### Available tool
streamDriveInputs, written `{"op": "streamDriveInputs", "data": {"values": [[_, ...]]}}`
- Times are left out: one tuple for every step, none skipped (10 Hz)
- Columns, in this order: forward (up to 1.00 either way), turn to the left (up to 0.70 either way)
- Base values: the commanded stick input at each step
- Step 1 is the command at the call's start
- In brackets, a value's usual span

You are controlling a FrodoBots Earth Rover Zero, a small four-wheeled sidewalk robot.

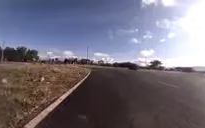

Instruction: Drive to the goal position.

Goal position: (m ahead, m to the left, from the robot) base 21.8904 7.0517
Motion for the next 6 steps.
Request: {"op": "streamDriveInputs", "data": {"values": [[0.45, 0.0], [0.45, 0.0], [0.45, 0.0], [0.45, 0.0], [0.45, 0.0], [0.45, 0.0]]}}
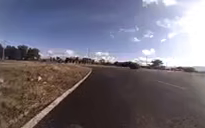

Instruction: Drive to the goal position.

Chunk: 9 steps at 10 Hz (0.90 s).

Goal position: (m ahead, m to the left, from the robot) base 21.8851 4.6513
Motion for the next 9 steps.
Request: {"op": "streamDriveInputs", "data": {"values": [[0.45, 0.0], [0.45, 0.0], [0.45, 0.0], [0.45, 0.0], [0.45, 0.0], [0.45, 0.0], [0.45, 0.0], [0.45, 0.0], [0.45, 0.0]]}}
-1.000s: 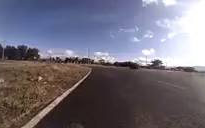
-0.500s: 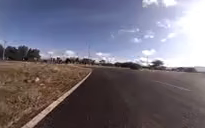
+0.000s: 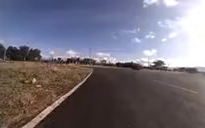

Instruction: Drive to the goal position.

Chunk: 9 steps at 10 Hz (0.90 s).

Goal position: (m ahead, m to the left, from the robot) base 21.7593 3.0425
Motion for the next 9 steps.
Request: {"op": "streamDriveInputs", "data": {"values": [[0.45, 0.0], [0.45, 0.0], [0.45, 0.0], [0.45, 0.0], [0.45, 0.0], [0.45, 0.0], [0.45, 0.0], [0.45, 0.0], [0.45, 0.0]]}}
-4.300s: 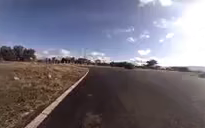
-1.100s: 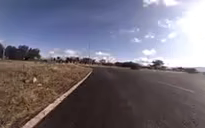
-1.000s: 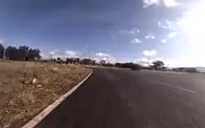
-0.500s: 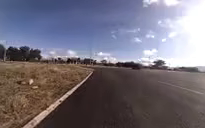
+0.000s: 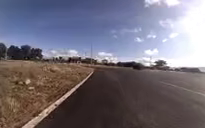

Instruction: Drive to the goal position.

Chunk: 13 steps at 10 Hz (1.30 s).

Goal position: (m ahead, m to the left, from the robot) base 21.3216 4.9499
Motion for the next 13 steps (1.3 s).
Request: {"op": "streamDriveInputs", "data": {"values": [[0.45, 0.0], [0.45, 0.0], [0.45, 0.0], [0.45, 0.0], [0.45, 0.0], [0.45, 0.0], [0.45, 0.0], [0.45, 0.0], [0.45, 0.0], [0.45, 0.0], [0.45, 0.0], [0.45, 0.0], [0.45, 0.0]]}}
